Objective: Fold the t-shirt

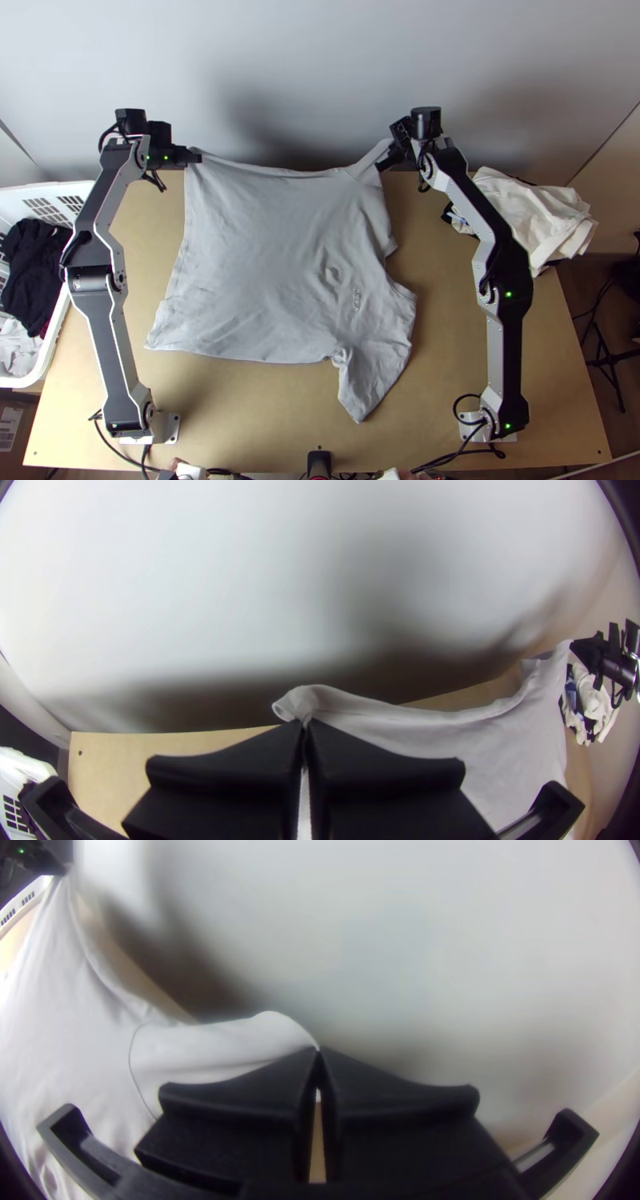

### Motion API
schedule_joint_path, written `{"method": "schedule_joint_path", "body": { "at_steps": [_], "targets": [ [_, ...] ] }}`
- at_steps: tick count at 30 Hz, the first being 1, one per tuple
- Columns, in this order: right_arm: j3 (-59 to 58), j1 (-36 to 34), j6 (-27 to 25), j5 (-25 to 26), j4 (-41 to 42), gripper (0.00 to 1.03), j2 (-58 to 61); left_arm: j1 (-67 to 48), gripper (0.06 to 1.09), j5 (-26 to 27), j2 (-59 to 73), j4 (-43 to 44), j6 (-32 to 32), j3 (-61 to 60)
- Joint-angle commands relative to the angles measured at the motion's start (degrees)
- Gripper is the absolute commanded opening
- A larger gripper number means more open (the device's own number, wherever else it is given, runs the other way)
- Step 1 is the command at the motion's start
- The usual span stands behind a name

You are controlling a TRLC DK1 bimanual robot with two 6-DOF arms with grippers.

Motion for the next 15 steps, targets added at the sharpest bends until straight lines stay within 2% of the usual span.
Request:
{"method": "schedule_joint_path", "body": {
  "at_steps": [1,8,15],
  "targets": [
    [-3.6,0.1,-0.1,0.6,0.9,0.03,0.9,0.6,0.09,-0.5,1.3,1.8,-1.3,-1.2],
    [-8.5,0.4,-0.3,0.6,3.8,0.03,-0.7,1.2,0.09,1.7,-0.3,4.0,-2.5,-6.3],
    [-15.7,1.4,-0.3,0.6,6.2,0.03,-6.9,0.3,0.09,1.3,-10.1,12.9,-3.2,-20.4]
  ]
}}
